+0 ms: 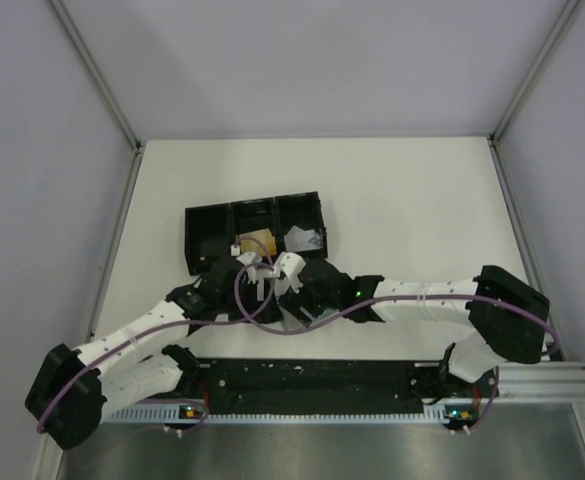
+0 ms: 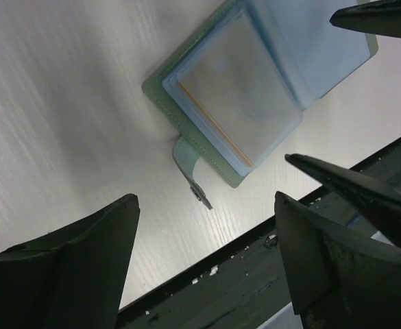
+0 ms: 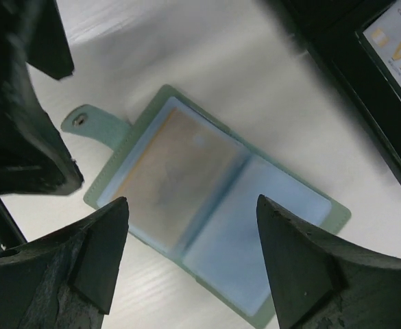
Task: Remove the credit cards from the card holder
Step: Remove the credit card from the card holder.
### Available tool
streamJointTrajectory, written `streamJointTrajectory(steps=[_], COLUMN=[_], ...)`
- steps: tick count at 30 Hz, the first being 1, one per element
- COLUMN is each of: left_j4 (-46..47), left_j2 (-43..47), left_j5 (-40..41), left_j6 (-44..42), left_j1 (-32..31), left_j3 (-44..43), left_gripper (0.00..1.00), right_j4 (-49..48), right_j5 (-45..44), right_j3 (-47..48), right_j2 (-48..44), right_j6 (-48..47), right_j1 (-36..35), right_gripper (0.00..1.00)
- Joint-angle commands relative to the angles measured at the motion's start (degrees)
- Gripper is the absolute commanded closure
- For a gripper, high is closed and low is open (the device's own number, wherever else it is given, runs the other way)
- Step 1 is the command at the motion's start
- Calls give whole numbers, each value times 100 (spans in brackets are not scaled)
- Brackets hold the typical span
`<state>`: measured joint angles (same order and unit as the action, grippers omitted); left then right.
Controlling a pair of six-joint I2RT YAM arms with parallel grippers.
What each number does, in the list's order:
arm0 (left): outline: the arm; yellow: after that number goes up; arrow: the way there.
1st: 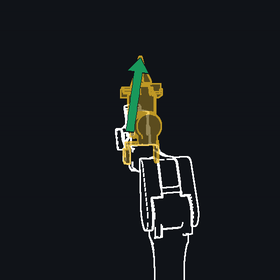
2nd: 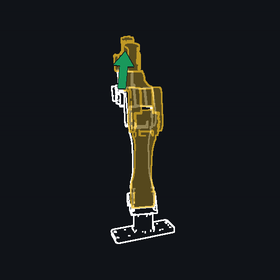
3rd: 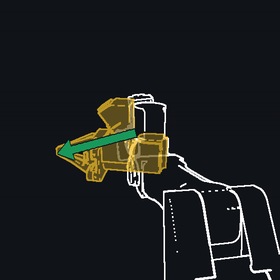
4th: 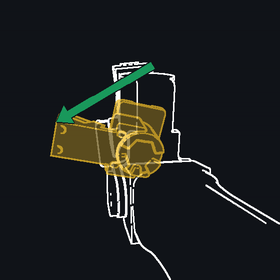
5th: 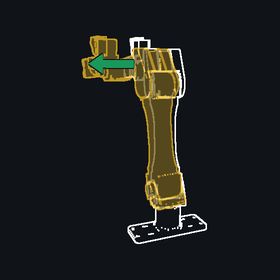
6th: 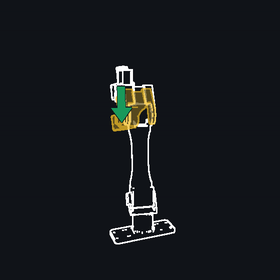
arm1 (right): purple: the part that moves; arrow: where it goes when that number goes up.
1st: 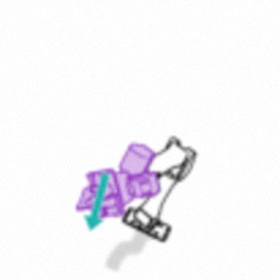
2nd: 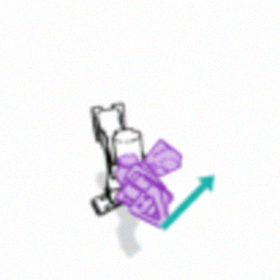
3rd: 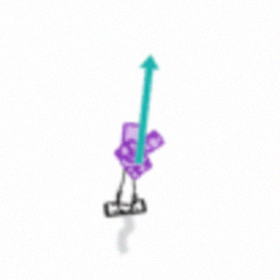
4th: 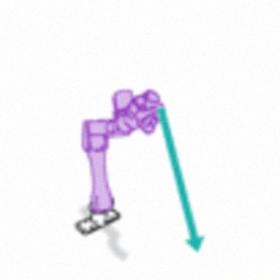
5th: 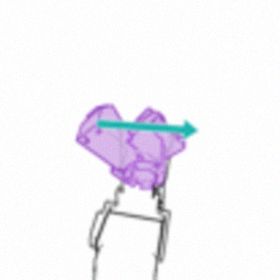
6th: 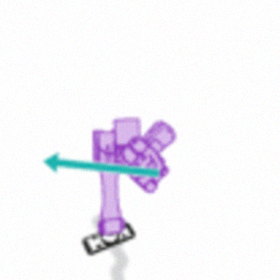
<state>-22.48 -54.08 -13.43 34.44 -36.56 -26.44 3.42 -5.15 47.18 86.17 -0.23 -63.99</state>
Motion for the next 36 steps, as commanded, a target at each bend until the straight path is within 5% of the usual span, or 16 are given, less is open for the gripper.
streamJointTrajectory(steps=[1,5,9,13,25,36], left_j4=[709,754,754,824,974,631], left_j2=[-365,-568,-454,-410,-392,-234], left_j5=[113,156,244,236,174,367], left_j6=[248,265,292,353,450,336], left_j1=[-203,-264,-273,-273,-308,-317], left_j3=[182,209,288,376,473,411], left_gripper=[20,44,80,100,100,100], right_j4=[-773,-624,-535,-430,-149,343], right_j5=[-232,-373,-408,-259,-162,-1075], right_j3=[45,177,204,300,538,573], right_j2=[312,602,734,734,1006,1033], right_j6=[278,243,216,181,260,164], right_j1=[-219,-334,-343,-386,-413,-404], right_gripper=[26,26,26,27,27,32])
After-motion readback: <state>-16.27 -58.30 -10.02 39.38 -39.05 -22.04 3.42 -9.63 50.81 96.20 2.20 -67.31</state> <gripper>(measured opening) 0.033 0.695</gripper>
